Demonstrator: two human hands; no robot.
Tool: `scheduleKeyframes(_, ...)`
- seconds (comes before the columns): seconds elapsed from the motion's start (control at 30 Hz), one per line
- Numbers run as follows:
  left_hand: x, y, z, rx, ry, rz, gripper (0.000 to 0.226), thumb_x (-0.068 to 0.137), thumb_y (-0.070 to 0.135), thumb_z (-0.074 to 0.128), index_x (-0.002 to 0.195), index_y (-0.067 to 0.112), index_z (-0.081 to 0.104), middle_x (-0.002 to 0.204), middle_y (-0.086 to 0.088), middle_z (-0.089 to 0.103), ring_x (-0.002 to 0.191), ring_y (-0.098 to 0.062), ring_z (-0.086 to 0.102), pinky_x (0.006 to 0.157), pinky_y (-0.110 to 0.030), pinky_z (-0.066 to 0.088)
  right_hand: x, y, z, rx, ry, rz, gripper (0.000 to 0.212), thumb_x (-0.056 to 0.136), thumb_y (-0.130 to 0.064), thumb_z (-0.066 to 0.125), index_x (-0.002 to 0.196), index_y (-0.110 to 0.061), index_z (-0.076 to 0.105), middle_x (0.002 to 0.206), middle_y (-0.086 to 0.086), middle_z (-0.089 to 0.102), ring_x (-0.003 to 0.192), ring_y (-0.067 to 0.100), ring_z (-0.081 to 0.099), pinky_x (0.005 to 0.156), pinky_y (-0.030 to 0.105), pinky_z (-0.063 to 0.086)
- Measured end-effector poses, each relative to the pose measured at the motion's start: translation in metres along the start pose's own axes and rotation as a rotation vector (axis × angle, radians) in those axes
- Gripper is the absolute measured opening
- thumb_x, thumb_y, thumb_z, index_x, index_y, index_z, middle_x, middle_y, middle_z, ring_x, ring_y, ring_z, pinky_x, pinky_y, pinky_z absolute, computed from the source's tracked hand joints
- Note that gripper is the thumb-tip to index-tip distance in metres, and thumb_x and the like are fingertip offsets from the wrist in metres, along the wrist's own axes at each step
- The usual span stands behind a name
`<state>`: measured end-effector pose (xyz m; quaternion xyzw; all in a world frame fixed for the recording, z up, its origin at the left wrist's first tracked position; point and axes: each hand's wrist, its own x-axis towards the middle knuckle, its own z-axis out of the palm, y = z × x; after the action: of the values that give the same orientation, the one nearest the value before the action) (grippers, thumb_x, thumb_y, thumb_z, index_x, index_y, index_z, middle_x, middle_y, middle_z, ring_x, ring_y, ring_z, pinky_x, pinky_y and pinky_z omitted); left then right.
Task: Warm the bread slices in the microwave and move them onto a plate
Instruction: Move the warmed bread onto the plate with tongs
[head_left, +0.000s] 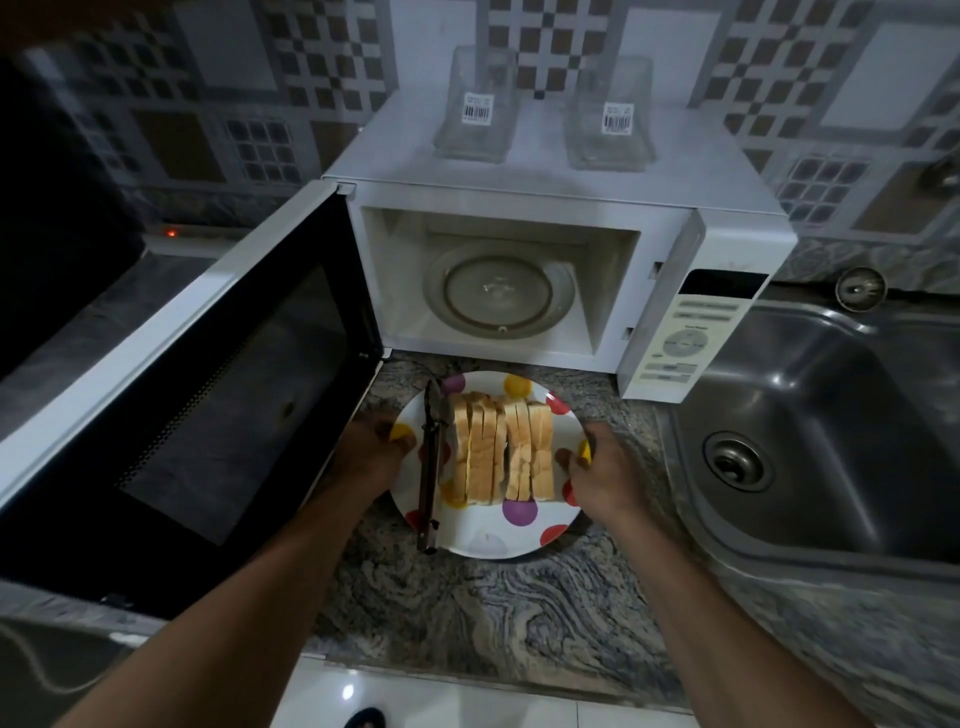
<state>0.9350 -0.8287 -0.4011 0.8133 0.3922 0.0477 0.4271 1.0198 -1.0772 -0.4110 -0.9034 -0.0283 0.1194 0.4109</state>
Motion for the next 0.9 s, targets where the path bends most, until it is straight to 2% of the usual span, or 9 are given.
scheduleKeyframes(0.07, -0.003, 0.002, 0.000, -0.087, -0.012, -0.010, 0.022, 0.086, 0.012, 0.072, 0.106, 0.006, 0.070, 0.108, -0.016, 0.069, 0.099, -0.032, 0.064, 0.081, -0.031, 0.048, -0.001, 0.001, 0.000, 0.060, 0.007, 0.011, 0.026, 0.098, -0.018, 0.059, 0.123, -0.019, 0.052, 0.098, -0.002, 0.061, 0.088, 0.021, 0.060, 0.061, 0.030, 0.048)
scheduleKeyframes(0.17, -0.009, 0.006, -0.001, -0.219, -0.041, -0.027, 0.015, 0.089, 0.013, 0.068, 0.104, 0.013, 0.067, 0.095, -0.008, 0.065, 0.087, -0.025, 0.060, 0.075, -0.029, 0.046, -0.003, 0.003, -0.004, 0.142, -0.005, 0.016, 0.024, 0.099, -0.016, 0.058, 0.121, -0.020, 0.050, 0.102, -0.001, 0.061, 0.082, 0.014, 0.057, 0.053, 0.024, 0.039)
scheduleKeyframes(0.23, -0.003, 0.000, 0.004, -0.268, -0.044, -0.032, 0.014, 0.085, 0.026, 0.067, 0.099, 0.023, 0.066, 0.095, -0.006, 0.069, 0.088, -0.028, 0.064, 0.078, -0.037, 0.053, -0.006, 0.003, -0.006, 0.207, -0.004, 0.005, 0.022, 0.099, -0.015, 0.059, 0.116, -0.023, 0.048, 0.099, -0.005, 0.061, 0.079, 0.007, 0.057, 0.053, 0.021, 0.039)
scheduleKeyframes(0.3, 0.013, -0.016, 0.014, -0.319, -0.039, -0.008, 0.032, 0.073, 0.040, 0.062, 0.102, 0.026, 0.067, 0.095, -0.006, 0.072, 0.088, -0.034, 0.069, 0.079, -0.049, 0.057, -0.009, 0.000, -0.007, 0.268, 0.002, -0.005, 0.023, 0.098, -0.018, 0.062, 0.114, -0.027, 0.048, 0.103, -0.003, 0.064, 0.084, 0.011, 0.062, 0.061, 0.026, 0.047)
scheduleKeyframes(0.37, 0.015, -0.021, 0.018, -0.390, -0.056, -0.020, 0.028, 0.078, 0.032, 0.060, 0.103, 0.023, 0.066, 0.093, -0.008, 0.073, 0.085, -0.033, 0.070, 0.078, -0.051, 0.058, -0.011, 0.000, -0.010, 0.310, 0.008, -0.005, 0.024, 0.096, -0.023, 0.065, 0.112, -0.030, 0.049, 0.107, -0.001, 0.066, 0.091, 0.016, 0.065, 0.074, 0.035, 0.055)
scheduleKeyframes(0.53, 0.006, -0.021, 0.014, -0.429, -0.117, 0.009, 0.044, 0.073, 0.044, 0.053, 0.110, 0.027, 0.069, 0.097, -0.008, 0.075, 0.085, -0.036, 0.071, 0.071, -0.060, 0.058, -0.024, -0.005, -0.025, 0.346, 0.012, -0.032, 0.027, 0.094, -0.027, 0.068, 0.114, -0.031, 0.050, 0.108, -0.003, 0.068, 0.096, 0.018, 0.067, 0.084, 0.040, 0.056)
scheduleKeyframes(0.67, -0.043, 0.011, -0.013, -0.501, -0.150, 0.023, 0.040, 0.086, 0.027, 0.049, 0.119, 0.045, 0.062, 0.108, -0.005, 0.072, 0.097, -0.032, 0.070, 0.082, -0.055, 0.058, -0.042, -0.009, -0.037, 0.355, 0.011, -0.038, 0.028, 0.093, -0.030, 0.069, 0.117, -0.032, 0.054, 0.107, -0.007, 0.070, 0.091, 0.015, 0.069, 0.082, 0.042, 0.058)
scheduleKeyframes(0.77, -0.076, 0.027, -0.029, -0.555, -0.180, 0.004, 0.046, 0.098, 0.007, 0.042, 0.114, 0.044, 0.064, 0.106, -0.004, 0.072, 0.096, -0.029, 0.070, 0.084, -0.050, 0.058, -0.058, -0.012, -0.049, 0.341, -0.034, -0.098, 0.028, 0.095, -0.027, 0.067, 0.119, -0.038, 0.057, 0.104, -0.012, 0.072, 0.087, 0.009, 0.071, 0.075, 0.031, 0.057)
scheduleKeyframes(0.9, -0.106, 0.025, -0.045, -0.620, -0.231, -0.037, 0.041, 0.101, 0.006, 0.041, 0.116, 0.036, 0.064, 0.103, -0.015, 0.074, 0.094, -0.033, 0.072, 0.084, -0.054, 0.057, -0.089, -0.019, -0.064, 0.377, -0.074, -0.125, 0.036, 0.095, -0.021, 0.067, 0.121, -0.043, 0.056, 0.107, -0.012, 0.071, 0.090, 0.008, 0.071, 0.077, 0.029, 0.058)
